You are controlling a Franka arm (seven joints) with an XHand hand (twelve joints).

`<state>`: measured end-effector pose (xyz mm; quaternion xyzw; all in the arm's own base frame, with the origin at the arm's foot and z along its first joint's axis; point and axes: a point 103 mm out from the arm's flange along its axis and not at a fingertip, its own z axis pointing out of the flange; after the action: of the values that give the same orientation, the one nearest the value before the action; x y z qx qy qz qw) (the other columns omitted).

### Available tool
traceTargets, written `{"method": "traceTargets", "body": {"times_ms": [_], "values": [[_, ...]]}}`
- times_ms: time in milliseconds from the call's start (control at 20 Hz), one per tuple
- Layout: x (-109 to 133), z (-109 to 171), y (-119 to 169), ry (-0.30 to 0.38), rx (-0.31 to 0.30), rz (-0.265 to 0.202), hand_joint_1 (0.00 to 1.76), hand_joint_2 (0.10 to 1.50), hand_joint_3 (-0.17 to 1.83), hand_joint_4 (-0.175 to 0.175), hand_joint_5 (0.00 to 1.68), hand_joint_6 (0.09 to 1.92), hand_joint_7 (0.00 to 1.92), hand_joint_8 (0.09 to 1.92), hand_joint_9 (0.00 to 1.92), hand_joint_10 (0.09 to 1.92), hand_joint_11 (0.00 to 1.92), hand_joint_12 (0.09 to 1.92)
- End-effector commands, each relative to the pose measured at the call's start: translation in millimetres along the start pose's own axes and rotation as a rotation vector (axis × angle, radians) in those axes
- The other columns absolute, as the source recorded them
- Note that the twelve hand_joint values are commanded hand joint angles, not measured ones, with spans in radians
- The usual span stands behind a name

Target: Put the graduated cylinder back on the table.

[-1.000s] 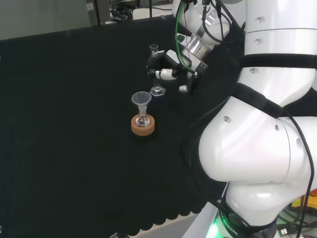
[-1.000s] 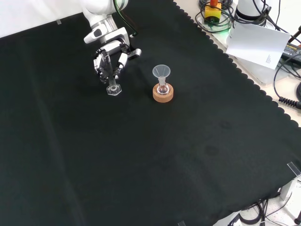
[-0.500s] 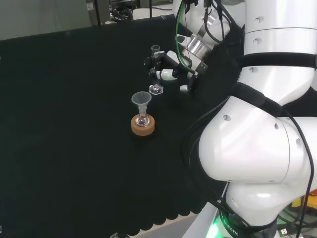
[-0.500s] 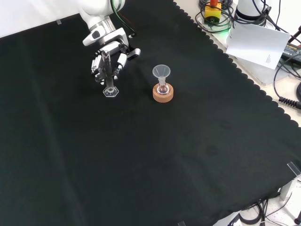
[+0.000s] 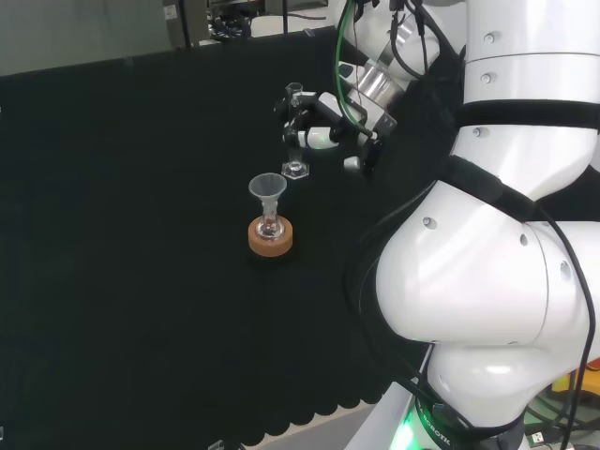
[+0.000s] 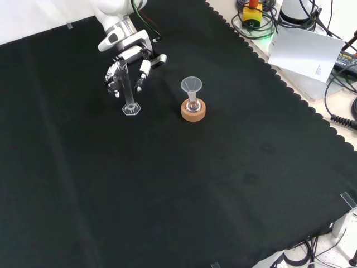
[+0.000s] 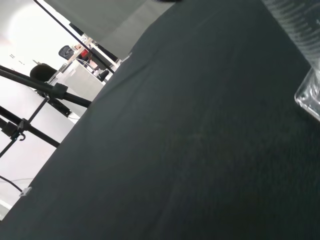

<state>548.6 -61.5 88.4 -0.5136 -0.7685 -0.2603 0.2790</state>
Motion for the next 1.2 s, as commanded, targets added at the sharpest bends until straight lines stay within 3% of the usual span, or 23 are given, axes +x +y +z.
{"method": "traceTargets", "body": {"times_ms": [50, 400, 750, 1200], "values": [[3.8, -4.5, -0.5, -0.02, 0.004, 0.008, 0.9, 0.99, -0.17, -0.059, 0.39, 0.36, 0.34, 0.63, 0.81, 0.09, 0.4, 1.3], [15.2, -44.8, -15.6, -0.074, 0.002, 0.061, 0.85, 0.96, -0.17, -0.06, 0.3, 0.11, 0.07, 0.63, 0.57, 0.09, 0.17, 1.38], [35.7, -84.4, -43.7, -0.152, -0.033, 0.11, 0.82, 0.96, -0.17, -0.062, 0.26, 0.09, 0.02, 0.63, 0.52, 0.09, 0.12, 1.4], [85.0, -114.1, -85.2, -0.248, -0.053, 0.148, 0.81, 0.96, -0.17, -0.063, 0.26, 0.09, 0.02, 0.64, 0.52, 0.09, 0.11, 1.41]]}}
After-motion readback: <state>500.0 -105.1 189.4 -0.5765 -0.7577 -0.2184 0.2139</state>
